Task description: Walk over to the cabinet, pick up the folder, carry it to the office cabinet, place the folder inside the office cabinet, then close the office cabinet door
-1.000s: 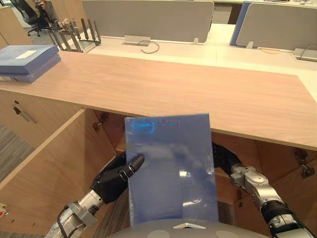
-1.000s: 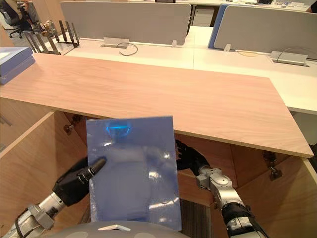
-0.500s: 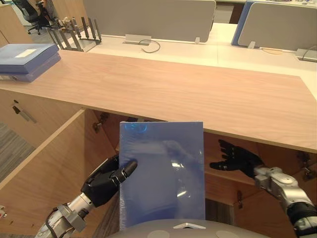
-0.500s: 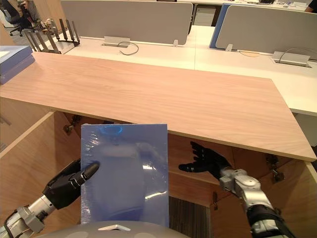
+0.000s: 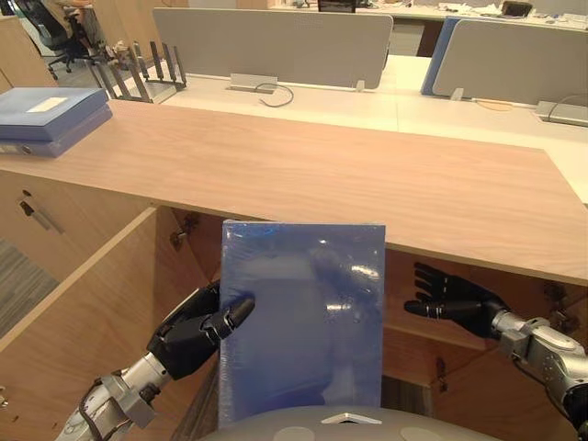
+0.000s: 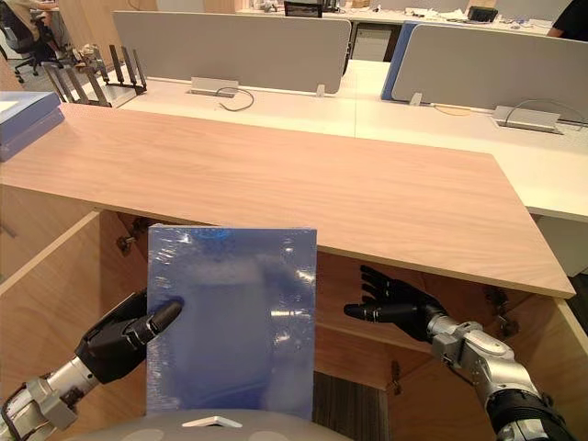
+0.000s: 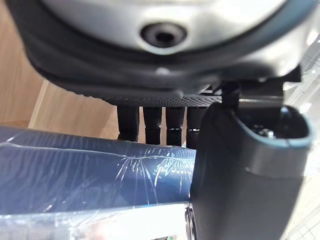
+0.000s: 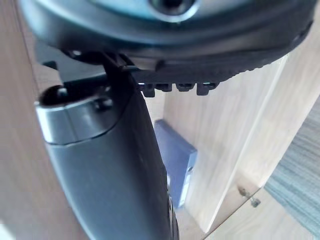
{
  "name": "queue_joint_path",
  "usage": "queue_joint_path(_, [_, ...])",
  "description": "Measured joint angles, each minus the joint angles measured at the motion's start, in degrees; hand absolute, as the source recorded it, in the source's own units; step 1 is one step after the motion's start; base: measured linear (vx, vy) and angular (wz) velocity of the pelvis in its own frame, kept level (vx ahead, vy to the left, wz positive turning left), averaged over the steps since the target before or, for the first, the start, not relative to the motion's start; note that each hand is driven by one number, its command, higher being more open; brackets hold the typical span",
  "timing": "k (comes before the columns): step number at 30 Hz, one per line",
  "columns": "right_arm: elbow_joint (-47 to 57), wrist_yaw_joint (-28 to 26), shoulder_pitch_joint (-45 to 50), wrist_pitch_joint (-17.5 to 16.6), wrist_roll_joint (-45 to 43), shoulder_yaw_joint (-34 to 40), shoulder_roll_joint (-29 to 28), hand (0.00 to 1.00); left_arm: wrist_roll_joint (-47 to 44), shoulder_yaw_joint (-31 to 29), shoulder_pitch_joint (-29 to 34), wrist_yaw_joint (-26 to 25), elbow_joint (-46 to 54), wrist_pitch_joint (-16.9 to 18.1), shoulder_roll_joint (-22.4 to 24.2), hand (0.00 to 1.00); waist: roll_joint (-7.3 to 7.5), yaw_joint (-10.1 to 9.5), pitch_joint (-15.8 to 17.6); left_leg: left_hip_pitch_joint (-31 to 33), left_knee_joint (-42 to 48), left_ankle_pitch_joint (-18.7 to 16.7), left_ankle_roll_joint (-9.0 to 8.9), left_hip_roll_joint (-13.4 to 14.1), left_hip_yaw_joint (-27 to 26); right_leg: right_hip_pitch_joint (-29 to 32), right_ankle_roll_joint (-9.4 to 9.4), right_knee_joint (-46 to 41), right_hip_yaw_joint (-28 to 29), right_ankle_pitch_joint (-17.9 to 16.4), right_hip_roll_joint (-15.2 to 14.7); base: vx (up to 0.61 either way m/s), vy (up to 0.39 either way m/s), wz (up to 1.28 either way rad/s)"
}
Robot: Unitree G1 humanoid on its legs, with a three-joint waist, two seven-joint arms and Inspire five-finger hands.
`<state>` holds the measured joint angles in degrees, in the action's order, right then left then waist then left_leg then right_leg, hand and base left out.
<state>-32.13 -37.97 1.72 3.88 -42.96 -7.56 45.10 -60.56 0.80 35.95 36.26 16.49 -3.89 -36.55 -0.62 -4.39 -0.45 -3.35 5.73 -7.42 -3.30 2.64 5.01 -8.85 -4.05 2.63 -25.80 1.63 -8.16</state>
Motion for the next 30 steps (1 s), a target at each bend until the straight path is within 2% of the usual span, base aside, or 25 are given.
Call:
queue_joint_path(10, [11.5,-0.7,2.4,2.2,-9.4,0.0,-4.4,1.0,0.0,-0.7,-2.2,0.1,2.1,0.3,1.1,0.0,-0.17,0.13,0.0,0.1,0.2,-0.2,-0.17,-0.1,-0.6,0.4,-0.18,0.0,0.5,0.1,-0.2,0.0,0.005,-0.03])
queue_joint_path(15, [17.8,-1.5,3.7,3.2,-12.3,-0.1,-5.0,1.0,0.0,-1.8,-2.2,0.1,2.1,1.3,1.8,0.0,0.73,0.22,0.7,0.2,0.7,-0.6,0.06,-0.1,-1.0,0.4,-0.19,0.0,0.9,0.1,-0.2,0.01,0.006,-0.03])
queue_joint_path(18, [19.7,-2.3,4.4,3.7,-12.5,-0.6,-5.0,1.0,0.0,-1.9,-2.3,0.1,2.0,1.4,1.8,0.0,0.78,0.33,0.7,0.3,1.6,-1.0,0.19,-0.1,-1.4,0.4,-0.2,-0.1,1.1,0.1,-0.3,0.01,0.015,-0.06])
queue_joint_path(23, [20.2,-2.7,4.9,5.3,-12.6,-1.8,-3.7,1.0,0.2,-1.8,-2.2,0.2,2.0,1.4,1.7,0.0,0.64,0.9,0.8,0.3,2.3,-1.6,0.05,0.0,-2.2,0.6,-0.22,-0.4,1.9,0.1,-0.4,0.0,0.013,-0.09])
queue_joint_path(30, [23.1,-4.0,7.1,5.8,-13.8,-3.4,1.6,1.0,0.2,-1.0,-2.3,1.2,1.7,1.4,0.1,0.0,0.08,1.62,1.1,-0.2,3.5,-2.8,0.29,0.7,-5.0,1.3,-0.46,-0.4,5.0,0.3,0.2,-0.01,0.003,-0.2])
